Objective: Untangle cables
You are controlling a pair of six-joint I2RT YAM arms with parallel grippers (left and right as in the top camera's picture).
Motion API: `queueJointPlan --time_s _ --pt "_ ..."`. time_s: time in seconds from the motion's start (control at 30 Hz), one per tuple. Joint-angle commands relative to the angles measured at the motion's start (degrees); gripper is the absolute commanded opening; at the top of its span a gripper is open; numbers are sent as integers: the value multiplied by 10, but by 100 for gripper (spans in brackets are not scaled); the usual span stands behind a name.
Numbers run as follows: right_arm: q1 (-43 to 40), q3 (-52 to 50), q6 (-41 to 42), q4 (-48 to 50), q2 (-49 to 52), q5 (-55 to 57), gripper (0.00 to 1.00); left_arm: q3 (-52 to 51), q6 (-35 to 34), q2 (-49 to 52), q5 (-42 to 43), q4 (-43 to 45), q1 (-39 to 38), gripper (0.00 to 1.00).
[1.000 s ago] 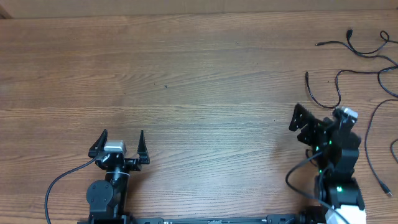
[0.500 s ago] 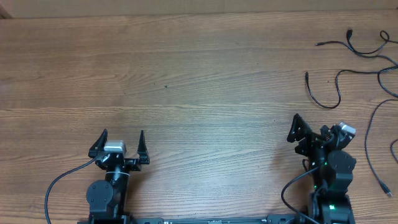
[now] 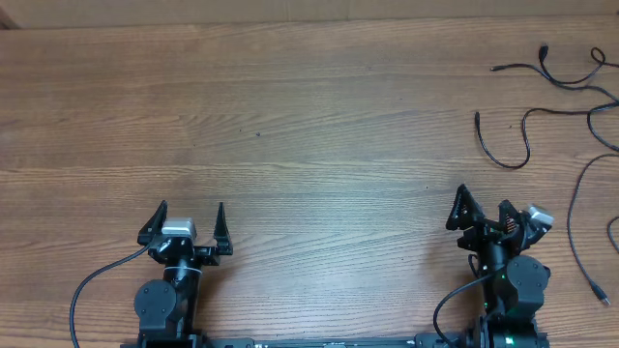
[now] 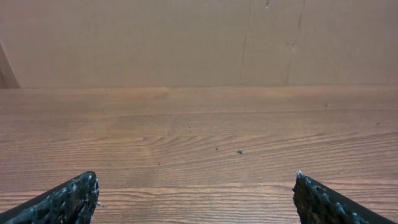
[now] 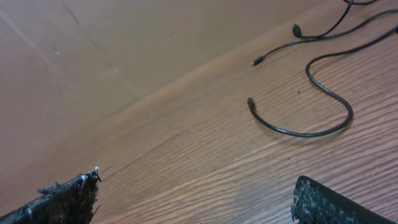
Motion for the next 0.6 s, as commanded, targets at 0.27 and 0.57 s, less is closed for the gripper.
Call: queueJointPlan --time_s 0.27,0.57 --pt "-3 -6 3 -15 -86 -2 100 -2 13 -5 -2 0 -3 99" --pt "-3 -6 1 -15 -114 0 100 -2 13 -5 -2 0 -3 100"
